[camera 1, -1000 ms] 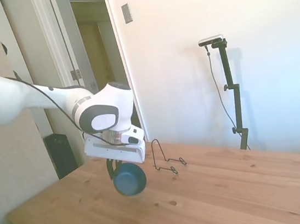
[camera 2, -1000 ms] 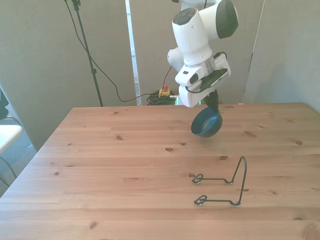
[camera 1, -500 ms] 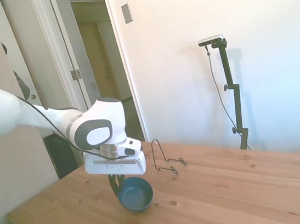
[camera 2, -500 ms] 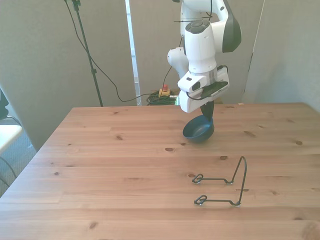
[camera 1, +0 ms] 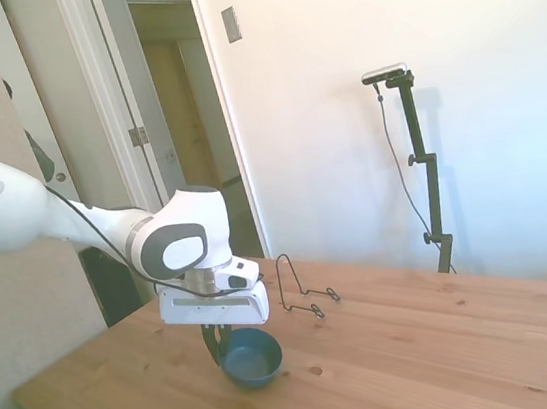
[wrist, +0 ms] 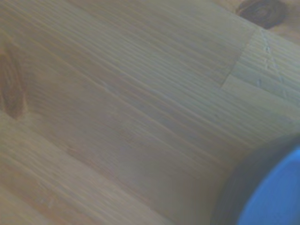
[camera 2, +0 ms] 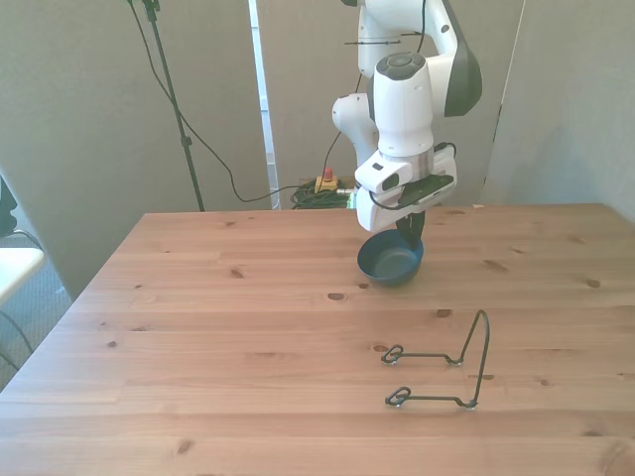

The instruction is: Unload the bowl

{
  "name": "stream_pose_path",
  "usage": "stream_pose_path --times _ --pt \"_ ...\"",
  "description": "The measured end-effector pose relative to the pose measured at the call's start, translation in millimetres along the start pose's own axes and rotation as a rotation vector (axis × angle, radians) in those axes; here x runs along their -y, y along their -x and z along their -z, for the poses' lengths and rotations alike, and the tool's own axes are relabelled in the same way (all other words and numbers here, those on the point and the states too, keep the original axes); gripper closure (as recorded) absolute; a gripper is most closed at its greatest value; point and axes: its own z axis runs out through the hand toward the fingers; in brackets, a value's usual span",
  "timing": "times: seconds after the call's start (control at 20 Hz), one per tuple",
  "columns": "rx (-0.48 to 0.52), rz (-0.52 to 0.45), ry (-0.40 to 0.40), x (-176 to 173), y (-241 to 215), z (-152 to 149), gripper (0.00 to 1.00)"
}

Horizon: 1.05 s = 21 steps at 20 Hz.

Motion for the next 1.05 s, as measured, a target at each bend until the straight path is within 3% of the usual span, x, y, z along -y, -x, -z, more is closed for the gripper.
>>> stream_pose_path --times 0.2,0.5,1.05 --pt "-0.008 -0.007 0.002 0 -3 -1 0.0" --pt "-0.111 -0.043 0.0 2 -10 17 0.0" --pt "-0.33 -0.247 0.064 -4 12 93 0.0"
